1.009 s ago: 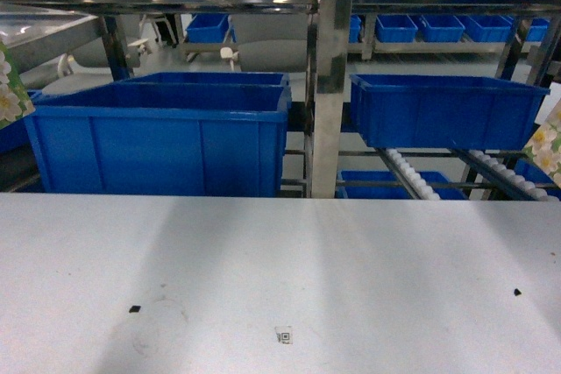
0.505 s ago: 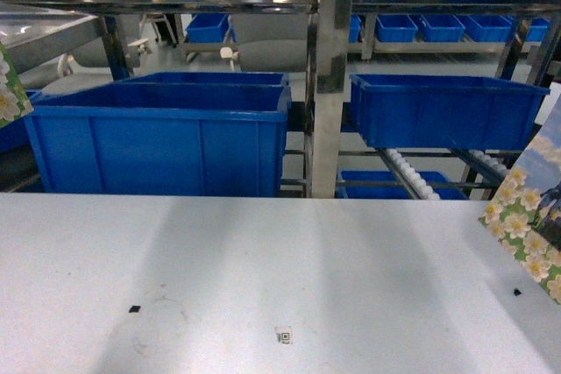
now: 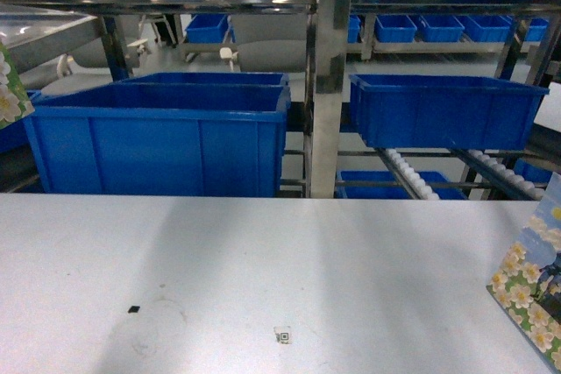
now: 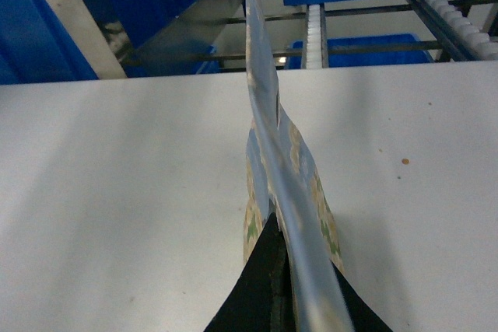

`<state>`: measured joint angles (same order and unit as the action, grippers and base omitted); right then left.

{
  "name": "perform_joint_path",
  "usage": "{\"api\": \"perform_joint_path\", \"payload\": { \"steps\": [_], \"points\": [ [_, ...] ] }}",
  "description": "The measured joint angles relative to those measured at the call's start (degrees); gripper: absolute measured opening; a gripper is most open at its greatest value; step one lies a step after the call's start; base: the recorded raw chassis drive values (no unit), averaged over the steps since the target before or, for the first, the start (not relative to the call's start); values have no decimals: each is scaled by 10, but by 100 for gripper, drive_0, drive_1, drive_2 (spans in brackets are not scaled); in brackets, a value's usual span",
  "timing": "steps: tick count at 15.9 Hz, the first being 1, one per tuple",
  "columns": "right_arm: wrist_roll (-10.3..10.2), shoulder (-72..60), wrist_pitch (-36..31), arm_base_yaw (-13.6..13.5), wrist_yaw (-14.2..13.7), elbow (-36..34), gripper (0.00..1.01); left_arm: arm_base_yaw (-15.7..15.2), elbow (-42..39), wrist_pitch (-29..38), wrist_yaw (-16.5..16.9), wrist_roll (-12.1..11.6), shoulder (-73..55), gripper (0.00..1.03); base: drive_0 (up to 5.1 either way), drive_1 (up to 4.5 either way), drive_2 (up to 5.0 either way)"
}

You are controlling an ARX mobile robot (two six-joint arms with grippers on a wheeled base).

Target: Move flower gift bag to table near conveyor

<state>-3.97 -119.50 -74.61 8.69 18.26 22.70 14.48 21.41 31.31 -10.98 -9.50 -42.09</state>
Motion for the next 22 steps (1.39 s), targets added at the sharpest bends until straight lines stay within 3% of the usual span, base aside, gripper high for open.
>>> {"api": "perform_joint_path", "payload": {
  "steps": [1, 4, 6, 9, 10, 15, 16, 19, 21, 22],
  "points": [
    [5, -13, -1, -5, -13, 0, 6, 0, 0, 0, 0, 0, 0, 2, 0, 0, 0],
    [5, -26, 8, -5, -32, -27, 34, 0, 0, 0, 0, 0, 1, 2, 0, 0, 0],
    [-7, -12, 12, -13, -57, -48, 50, 0, 0, 0, 0, 0, 1, 2, 0, 0, 0],
    [-20, 90, 9, -40, -106, -87, 91, 0, 0, 0, 0, 0, 1, 2, 0, 0, 0],
    [-20, 111, 9, -43, -113, -97, 99, 0, 0, 0, 0, 0, 1, 2, 0, 0, 0],
    [-2, 324, 10, -78, -198, -174, 98, 0, 0, 0, 0, 0, 1, 2, 0, 0, 0],
    [1, 381, 40, -83, -210, -184, 98, 0, 0, 0, 0, 0, 1, 2, 0, 0, 0],
    [-12, 586, 233, -90, -224, -216, 98, 0, 0, 0, 0, 0, 1, 2, 0, 0, 0],
    [-11, 767, 398, -92, -230, -219, 98, 0, 0, 0, 0, 0, 1, 2, 0, 0, 0],
    [-11, 922, 550, -115, -247, -219, 98, 0, 0, 0, 0, 0, 1, 2, 0, 0, 0]
  ]
}}
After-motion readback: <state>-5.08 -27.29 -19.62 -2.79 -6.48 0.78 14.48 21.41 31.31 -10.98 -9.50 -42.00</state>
